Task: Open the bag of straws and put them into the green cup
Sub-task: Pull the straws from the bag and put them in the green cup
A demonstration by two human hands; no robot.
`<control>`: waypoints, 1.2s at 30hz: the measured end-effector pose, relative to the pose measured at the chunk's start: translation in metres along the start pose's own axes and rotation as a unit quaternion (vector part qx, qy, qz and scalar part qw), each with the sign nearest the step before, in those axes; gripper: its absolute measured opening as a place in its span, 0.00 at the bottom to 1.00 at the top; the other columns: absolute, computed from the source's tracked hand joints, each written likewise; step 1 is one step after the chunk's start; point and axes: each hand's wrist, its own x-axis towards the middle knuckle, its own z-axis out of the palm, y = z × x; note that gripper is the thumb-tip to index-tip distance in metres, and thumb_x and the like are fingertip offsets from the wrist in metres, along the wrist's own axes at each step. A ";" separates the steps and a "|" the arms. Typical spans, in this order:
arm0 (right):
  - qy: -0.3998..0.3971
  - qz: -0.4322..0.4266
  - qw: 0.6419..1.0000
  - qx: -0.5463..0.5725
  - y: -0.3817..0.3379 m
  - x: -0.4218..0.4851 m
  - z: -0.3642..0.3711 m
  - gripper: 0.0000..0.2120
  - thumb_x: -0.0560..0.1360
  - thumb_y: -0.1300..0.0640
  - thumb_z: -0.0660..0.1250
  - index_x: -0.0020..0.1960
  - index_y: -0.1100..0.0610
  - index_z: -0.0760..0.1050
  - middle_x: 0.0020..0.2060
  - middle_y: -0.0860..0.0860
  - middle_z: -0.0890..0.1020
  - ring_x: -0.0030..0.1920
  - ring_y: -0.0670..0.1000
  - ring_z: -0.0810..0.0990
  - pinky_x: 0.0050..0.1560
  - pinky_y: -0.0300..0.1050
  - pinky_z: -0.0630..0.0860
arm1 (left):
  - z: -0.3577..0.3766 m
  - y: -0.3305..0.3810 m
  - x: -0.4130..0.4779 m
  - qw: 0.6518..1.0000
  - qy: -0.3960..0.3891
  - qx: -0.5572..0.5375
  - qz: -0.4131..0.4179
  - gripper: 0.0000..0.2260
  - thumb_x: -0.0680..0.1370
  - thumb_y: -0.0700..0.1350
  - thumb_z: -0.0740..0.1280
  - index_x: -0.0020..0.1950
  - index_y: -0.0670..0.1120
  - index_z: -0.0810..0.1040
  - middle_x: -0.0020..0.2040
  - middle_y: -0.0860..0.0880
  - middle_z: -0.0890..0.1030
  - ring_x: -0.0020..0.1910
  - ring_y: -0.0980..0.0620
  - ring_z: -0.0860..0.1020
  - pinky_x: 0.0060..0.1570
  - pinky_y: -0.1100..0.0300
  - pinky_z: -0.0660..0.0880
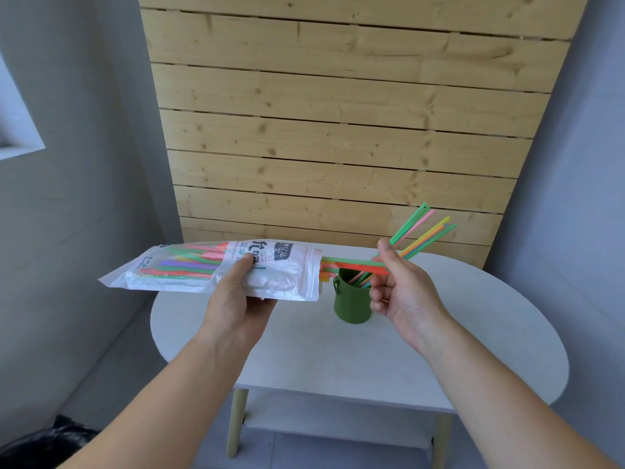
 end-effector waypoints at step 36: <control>0.119 -0.164 0.977 0.066 -0.038 0.001 0.003 0.10 0.82 0.57 0.65 0.45 0.58 0.80 0.33 0.51 0.83 0.32 0.48 0.84 0.38 0.41 0.81 | -0.007 0.000 0.010 0.998 0.040 -0.039 -0.005 0.04 0.80 0.40 0.70 0.55 0.43 0.82 0.47 0.46 0.90 0.44 0.48 0.89 0.41 0.53 0.86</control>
